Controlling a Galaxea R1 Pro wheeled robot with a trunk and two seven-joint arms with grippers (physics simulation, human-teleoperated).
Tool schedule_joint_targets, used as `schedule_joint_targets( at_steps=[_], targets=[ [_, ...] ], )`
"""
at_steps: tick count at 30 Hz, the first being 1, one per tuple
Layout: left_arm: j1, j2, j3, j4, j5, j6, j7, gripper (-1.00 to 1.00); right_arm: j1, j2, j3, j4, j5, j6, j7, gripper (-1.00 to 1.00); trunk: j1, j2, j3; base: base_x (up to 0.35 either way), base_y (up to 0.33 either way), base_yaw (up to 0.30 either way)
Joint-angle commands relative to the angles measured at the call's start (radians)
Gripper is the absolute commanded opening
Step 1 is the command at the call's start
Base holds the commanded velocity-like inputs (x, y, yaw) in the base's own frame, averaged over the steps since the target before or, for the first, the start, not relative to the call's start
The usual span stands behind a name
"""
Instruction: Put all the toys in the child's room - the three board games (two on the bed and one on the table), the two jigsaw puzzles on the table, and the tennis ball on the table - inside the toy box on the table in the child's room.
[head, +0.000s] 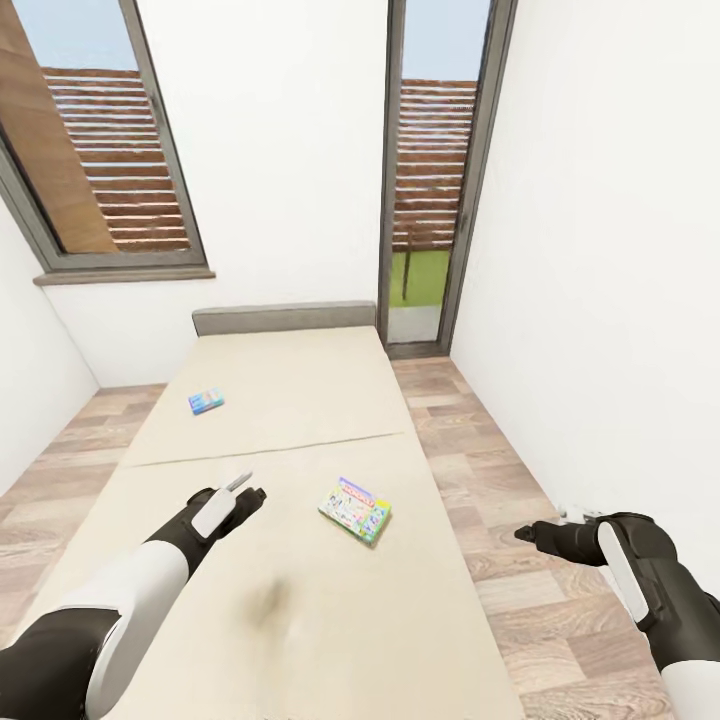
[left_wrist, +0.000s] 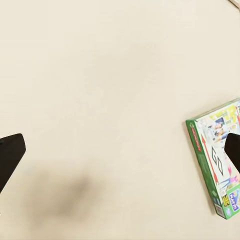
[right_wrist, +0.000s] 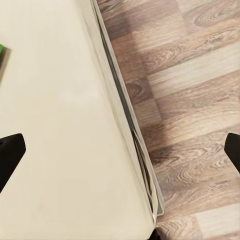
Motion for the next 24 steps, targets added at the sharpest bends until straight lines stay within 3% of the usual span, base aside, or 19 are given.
schedule_joint_targets(
  at_steps=[1,12,24],
  targets=[
    [-0.001,0.001,-0.004,-0.002,0.007,0.005,0.007,1.00,-0.001,0.000,-0.001,-0.001,0.000,0.004,0.003,1.00,0.000,-0.001,-0.003,0.000,0.000,0.000],
    [-0.046,0.002,-0.004,0.000,0.005,0.018,0.018,1.00,-0.002,-0.004,-0.002,-0.002,-0.001,0.004,0.003,1.00,0.000,-0.001,-0.021,0.000,0.000,0.000],
    [-0.081,-0.003,0.000,0.002,0.014,0.022,0.066,1.00,-0.002,-0.024,-0.003,-0.003,-0.006,0.004,0.004,1.00,0.000,-0.001,-0.040,0.000,0.000,0.000]
  ],
)
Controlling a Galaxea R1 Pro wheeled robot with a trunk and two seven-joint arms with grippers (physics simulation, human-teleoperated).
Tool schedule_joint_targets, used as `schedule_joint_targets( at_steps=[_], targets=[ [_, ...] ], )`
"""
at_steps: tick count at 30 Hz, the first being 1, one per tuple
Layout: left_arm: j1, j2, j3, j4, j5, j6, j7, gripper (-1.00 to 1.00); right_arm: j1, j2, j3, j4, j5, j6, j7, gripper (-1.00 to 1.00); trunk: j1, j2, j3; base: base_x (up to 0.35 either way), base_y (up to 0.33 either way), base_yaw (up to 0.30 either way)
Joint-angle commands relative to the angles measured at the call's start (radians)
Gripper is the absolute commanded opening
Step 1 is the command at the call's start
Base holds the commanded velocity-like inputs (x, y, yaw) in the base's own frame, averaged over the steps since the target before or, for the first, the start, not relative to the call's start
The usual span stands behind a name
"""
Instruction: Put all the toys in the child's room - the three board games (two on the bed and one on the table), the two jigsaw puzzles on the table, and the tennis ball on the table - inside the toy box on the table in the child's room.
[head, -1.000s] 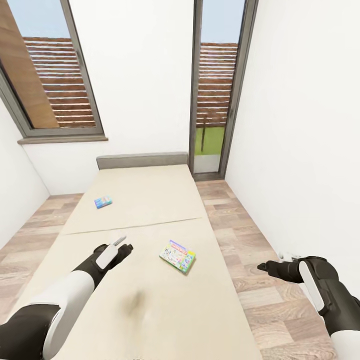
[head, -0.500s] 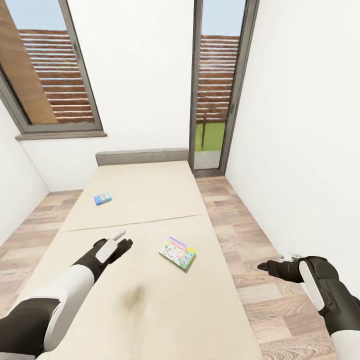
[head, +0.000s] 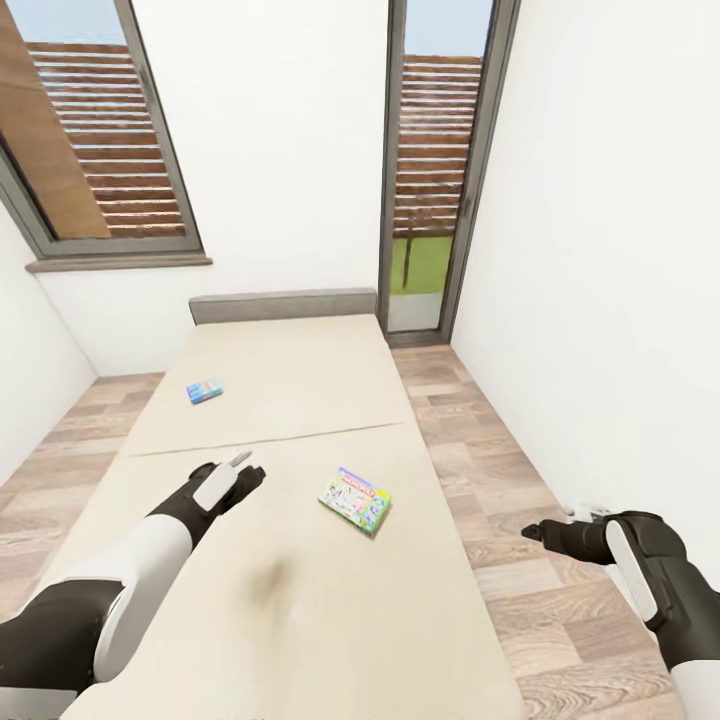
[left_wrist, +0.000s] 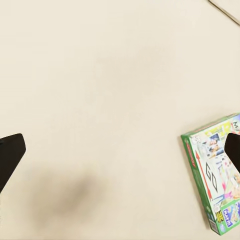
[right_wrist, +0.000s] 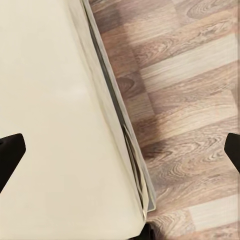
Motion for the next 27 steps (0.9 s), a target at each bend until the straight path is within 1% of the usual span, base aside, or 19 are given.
schedule_joint_targets(
  at_steps=[1,16,27],
  targets=[
    [-0.001,0.001,-0.003,-0.002,0.007,0.004,0.007,1.00,-0.001,-0.002,-0.001,-0.001,0.000,0.004,0.004,1.00,0.000,-0.001,-0.003,0.000,0.000,0.000],
    [-0.004,0.003,-0.001,0.006,0.009,0.009,0.009,1.00,0.000,-0.009,-0.001,-0.003,-0.001,0.004,0.004,1.00,0.000,-0.001,-0.027,0.000,0.000,0.000],
    [-0.011,0.003,-0.003,0.008,0.009,0.064,0.005,1.00,0.000,-0.010,-0.002,-0.003,-0.002,0.004,0.004,1.00,0.000,-0.001,-0.045,0.000,0.000,0.000]
  ],
)
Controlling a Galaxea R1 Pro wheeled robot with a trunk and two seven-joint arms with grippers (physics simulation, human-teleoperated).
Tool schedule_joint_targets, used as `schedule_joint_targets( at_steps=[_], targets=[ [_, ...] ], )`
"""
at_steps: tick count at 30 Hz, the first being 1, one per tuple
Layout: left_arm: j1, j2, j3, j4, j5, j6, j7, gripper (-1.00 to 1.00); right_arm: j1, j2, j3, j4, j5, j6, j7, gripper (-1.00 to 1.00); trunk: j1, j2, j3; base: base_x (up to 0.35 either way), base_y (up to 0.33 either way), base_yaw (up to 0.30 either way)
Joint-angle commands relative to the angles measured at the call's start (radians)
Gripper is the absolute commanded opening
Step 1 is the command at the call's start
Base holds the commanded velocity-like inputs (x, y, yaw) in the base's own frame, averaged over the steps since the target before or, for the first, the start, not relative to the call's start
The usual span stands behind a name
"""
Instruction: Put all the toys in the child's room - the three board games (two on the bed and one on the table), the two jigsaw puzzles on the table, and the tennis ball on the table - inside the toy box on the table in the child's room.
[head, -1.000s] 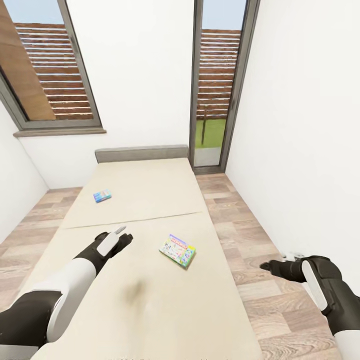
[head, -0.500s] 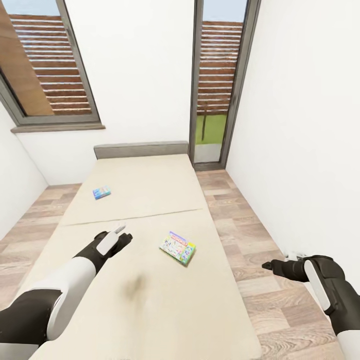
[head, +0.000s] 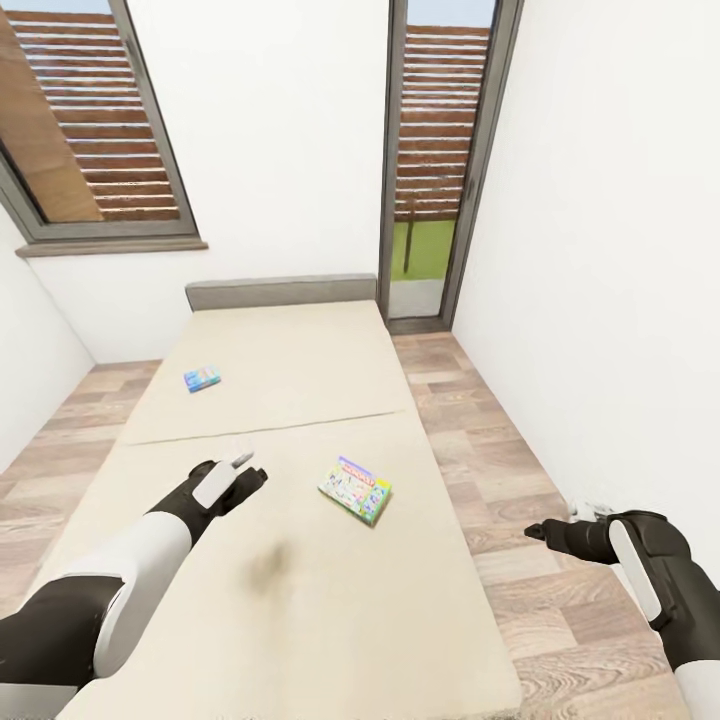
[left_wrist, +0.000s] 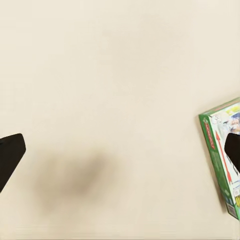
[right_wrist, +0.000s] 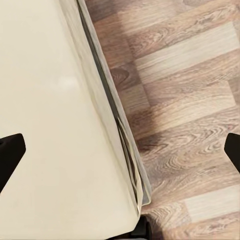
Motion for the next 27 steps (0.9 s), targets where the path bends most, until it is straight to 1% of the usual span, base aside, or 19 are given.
schedule_joint_targets(
  at_steps=[1,3,12,22,27],
  targets=[
    [0.000,0.000,-0.004,-0.002,0.008,0.004,0.007,1.00,-0.001,0.000,-0.001,-0.001,0.001,0.004,0.004,1.00,0.000,-0.001,-0.003,0.000,0.000,0.000],
    [-0.008,0.001,-0.004,-0.002,0.008,0.020,0.007,1.00,-0.001,0.000,-0.002,-0.001,0.001,0.004,0.004,1.00,0.000,-0.001,-0.006,0.000,0.000,0.000],
    [-0.035,-0.001,-0.007,-0.002,0.003,0.054,0.007,1.00,-0.001,0.000,-0.002,-0.001,0.001,0.004,0.004,1.00,0.000,-0.001,-0.021,0.000,0.000,0.000],
    [-0.052,-0.002,-0.011,-0.002,-0.001,0.058,0.006,1.00,0.000,0.000,-0.001,-0.001,0.001,0.004,0.004,1.00,0.000,-0.001,-0.037,0.000,0.000,0.000],
    [-0.076,-0.003,-0.012,-0.002,-0.001,0.054,0.004,1.00,0.000,0.000,-0.001,-0.004,0.002,0.004,0.004,1.00,0.000,-0.001,-0.045,0.000,0.000,0.000]
  ],
)
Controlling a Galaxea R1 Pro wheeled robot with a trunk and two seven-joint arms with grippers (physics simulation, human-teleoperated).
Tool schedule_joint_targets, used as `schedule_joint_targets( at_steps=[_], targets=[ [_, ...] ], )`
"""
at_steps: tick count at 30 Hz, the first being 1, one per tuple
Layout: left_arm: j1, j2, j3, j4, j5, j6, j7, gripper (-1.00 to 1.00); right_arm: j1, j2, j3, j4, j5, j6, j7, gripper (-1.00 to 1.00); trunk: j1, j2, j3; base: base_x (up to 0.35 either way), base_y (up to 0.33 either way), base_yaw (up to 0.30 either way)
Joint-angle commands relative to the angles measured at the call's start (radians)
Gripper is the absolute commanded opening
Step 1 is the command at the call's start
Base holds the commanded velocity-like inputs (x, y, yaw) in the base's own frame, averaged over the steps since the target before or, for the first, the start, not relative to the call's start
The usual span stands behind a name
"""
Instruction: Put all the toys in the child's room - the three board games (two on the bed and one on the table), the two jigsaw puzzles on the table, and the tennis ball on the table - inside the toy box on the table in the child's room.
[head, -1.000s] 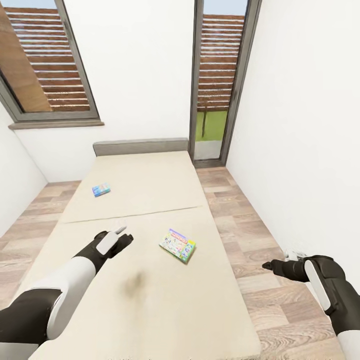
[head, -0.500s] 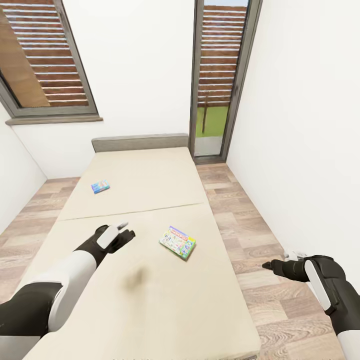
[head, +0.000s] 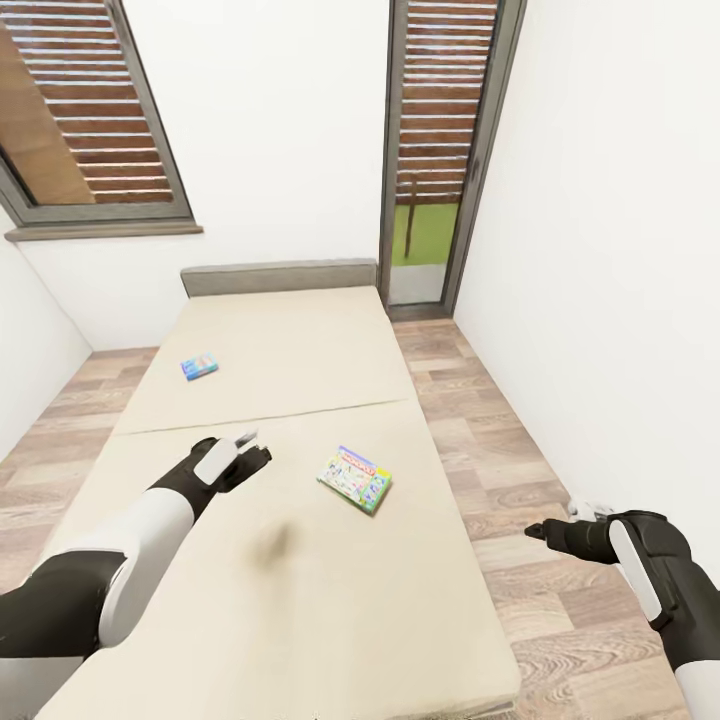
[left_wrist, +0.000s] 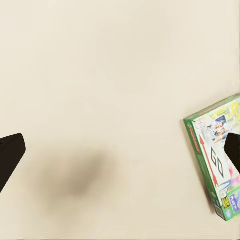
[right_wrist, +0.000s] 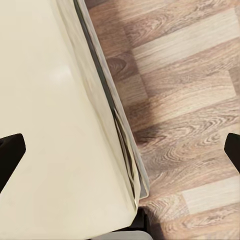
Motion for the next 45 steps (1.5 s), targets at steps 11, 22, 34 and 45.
schedule_joint_targets(
  at_steps=[11,22,34,45],
  targets=[
    [-0.031,-0.016,-0.006,-0.004,0.008,-0.020,-0.036,1.00,0.000,0.001,-0.001,-0.003,0.002,0.004,0.004,1.00,0.000,-0.001,-0.019,0.000,0.000,0.000],
    [-0.030,-0.027,-0.007,0.000,0.004,-0.076,-0.084,1.00,0.012,0.001,-0.002,-0.006,0.001,0.004,0.004,1.00,0.000,-0.001,-0.037,0.000,0.000,0.000],
    [-0.028,-0.028,-0.013,0.013,0.004,-0.092,-0.137,1.00,0.019,0.002,-0.003,-0.021,0.001,0.004,0.004,1.00,0.000,-0.001,-0.056,0.000,0.000,0.000],
    [-0.025,-0.026,-0.014,0.032,0.004,-0.096,-0.171,1.00,0.026,0.001,-0.003,-0.030,0.001,0.004,0.004,1.00,0.000,-0.001,-0.074,0.000,0.000,0.000]
  ],
)
